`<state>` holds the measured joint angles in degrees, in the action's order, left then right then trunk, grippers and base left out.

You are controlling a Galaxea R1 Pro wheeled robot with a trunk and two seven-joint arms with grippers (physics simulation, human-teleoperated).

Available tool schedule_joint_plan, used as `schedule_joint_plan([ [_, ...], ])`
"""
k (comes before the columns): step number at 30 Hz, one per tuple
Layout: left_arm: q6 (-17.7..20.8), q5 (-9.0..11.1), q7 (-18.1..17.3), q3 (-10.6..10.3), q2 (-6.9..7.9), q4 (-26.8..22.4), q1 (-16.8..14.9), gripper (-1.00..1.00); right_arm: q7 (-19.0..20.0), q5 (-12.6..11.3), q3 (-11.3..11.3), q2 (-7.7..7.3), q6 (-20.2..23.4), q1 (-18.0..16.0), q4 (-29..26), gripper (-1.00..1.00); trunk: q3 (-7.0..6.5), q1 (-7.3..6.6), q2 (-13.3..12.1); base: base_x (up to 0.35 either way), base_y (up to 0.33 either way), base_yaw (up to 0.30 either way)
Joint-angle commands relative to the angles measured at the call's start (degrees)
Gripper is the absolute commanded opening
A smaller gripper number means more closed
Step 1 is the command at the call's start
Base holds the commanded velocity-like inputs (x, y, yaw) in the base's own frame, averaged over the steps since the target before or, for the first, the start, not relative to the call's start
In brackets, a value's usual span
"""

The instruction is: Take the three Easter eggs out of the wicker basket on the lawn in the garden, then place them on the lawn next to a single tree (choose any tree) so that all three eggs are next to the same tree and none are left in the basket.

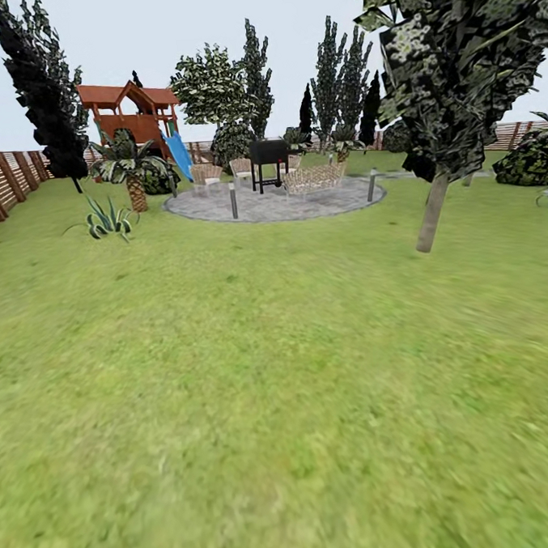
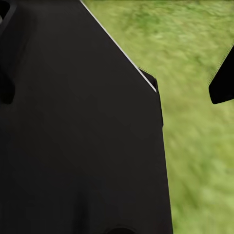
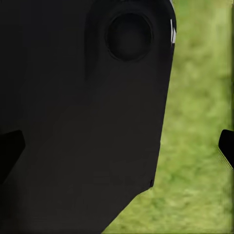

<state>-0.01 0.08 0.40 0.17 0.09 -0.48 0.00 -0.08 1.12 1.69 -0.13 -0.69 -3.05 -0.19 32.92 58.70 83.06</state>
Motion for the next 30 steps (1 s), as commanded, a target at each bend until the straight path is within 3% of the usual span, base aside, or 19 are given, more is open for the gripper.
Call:
schedule_joint_plan([
  [1,-0.01,0.01,0.04,0.01,0.00,-0.05,0.00,1.00,-0.01,0.12,0.15,0.00,-0.08,-0.02,0.01,1.00,0.05,0.03,0.02,0.322,0.000,0.000],
  [30,0.01,0.09,0.13,0.20,0.00,-0.05,0.00,1.00,-0.01,0.12,0.15,-0.03,-0.08,-0.02,0.01,1.00,0.05,0.03,0.02,0.323,0.000,0.000],
])
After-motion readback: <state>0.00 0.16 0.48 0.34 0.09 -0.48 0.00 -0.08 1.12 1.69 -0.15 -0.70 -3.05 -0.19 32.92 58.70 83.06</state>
